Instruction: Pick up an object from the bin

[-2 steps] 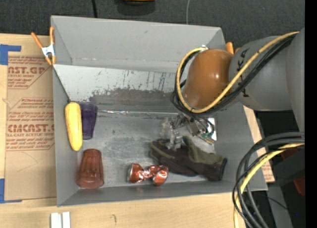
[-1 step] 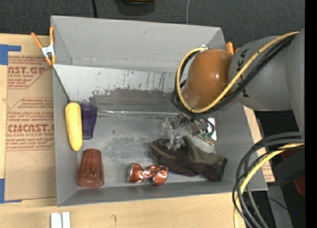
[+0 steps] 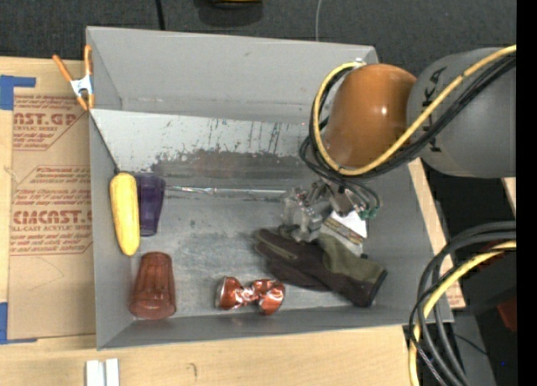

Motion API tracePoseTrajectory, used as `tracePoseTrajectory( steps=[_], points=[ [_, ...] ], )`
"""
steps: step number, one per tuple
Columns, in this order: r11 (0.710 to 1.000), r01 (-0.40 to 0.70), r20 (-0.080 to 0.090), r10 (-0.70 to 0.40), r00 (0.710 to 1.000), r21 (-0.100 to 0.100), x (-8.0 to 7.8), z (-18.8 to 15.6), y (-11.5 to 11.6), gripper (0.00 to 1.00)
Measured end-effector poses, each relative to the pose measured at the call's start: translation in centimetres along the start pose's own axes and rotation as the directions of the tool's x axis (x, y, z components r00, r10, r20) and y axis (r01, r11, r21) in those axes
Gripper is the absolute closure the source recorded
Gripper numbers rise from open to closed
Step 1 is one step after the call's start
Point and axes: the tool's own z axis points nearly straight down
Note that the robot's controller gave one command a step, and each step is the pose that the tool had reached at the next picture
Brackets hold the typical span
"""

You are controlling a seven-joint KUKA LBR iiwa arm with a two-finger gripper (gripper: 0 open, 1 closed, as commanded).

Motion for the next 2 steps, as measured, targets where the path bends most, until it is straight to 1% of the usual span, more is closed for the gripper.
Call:
tracePoseTrajectory(
  steps=[1,2],
  points=[
    [1.000,0.000,0.000,0.000,1.000,0.000,0.0,0.0,0.0,1.00],
    [1.000,0.020,0.008,-0.020,1.000,0.003,-1.5,-17.6,4.3,1.00]
  ],
)
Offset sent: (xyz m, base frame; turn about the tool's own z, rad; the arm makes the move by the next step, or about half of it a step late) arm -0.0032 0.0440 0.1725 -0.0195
